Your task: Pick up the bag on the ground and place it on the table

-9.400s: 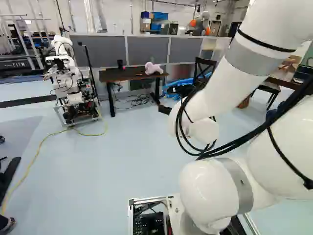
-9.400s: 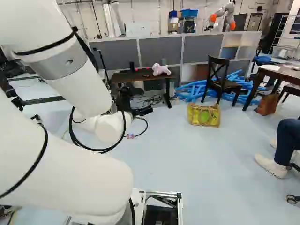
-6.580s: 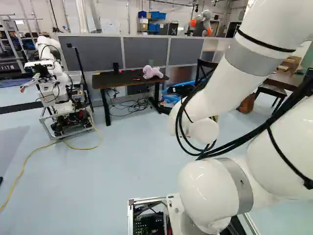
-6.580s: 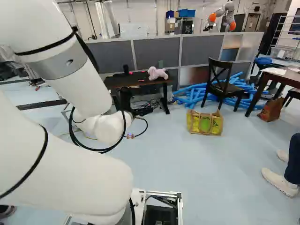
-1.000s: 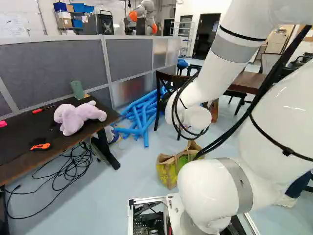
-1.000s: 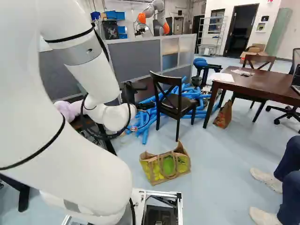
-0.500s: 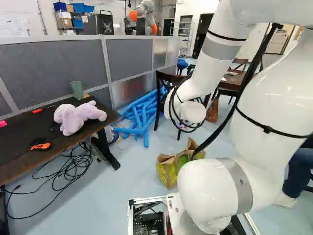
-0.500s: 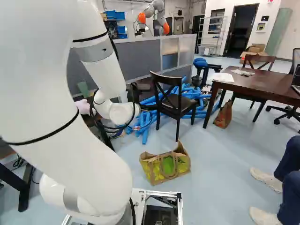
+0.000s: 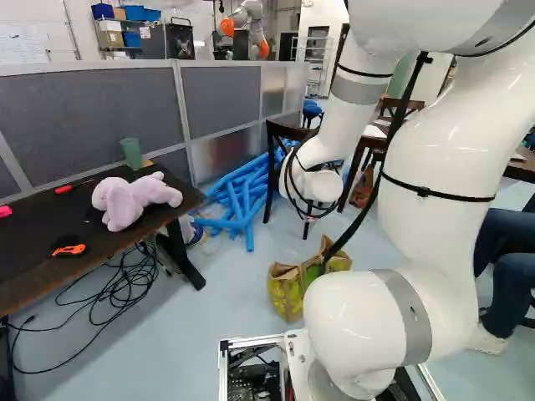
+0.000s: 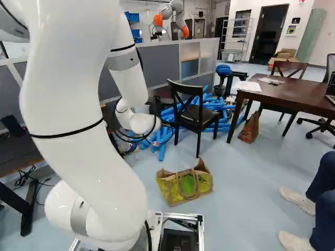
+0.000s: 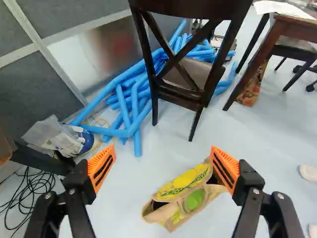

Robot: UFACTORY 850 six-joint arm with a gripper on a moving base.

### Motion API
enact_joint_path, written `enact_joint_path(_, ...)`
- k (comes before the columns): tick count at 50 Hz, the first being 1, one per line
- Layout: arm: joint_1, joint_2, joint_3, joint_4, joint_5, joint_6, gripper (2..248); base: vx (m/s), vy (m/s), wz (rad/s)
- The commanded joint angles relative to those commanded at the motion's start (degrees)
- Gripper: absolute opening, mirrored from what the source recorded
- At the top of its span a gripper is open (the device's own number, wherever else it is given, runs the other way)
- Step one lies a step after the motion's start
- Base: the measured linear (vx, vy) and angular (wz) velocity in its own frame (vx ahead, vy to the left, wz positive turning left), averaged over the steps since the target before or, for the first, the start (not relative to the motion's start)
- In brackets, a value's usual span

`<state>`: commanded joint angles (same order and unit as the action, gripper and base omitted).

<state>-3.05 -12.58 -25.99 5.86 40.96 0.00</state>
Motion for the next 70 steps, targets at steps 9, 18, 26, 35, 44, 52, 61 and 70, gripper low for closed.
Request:
enact_joint_path(9,-0.3,-3.1,-2.2,1.2,-1.4,0.0,247,0.000,0.000,0.000)
enact_joint_path(18,-0.6,-6.2,-4.4,2.4,-2.8,0.0,247,0.000,0.000,0.000)
enact_joint_path(26,-0.7,-8.9,-6.3,3.6,-4.1,0.0,247,0.000,0.000,0.000)
enact_joint_path(35,-0.7,-11.7,-8.4,5.0,-5.5,0.0,247,0.000,0.000,0.000)
enact_joint_path(44,-0.6,-14.4,-10.4,6.5,-6.9,0.0,247,0.000,0.000,0.000)
enact_joint_path(52,-0.6,-16.8,-12.1,8.0,-8.3,0.0,247,0.000,0.000,0.000)
enact_joint_path(61,-0.5,-19.4,-14.0,9.7,-9.8,0.0,247,0.000,0.000,0.000)
enact_joint_path(70,-0.5,-21.9,-16.0,11.5,-11.3,0.0,247,0.000,0.000,0.000)
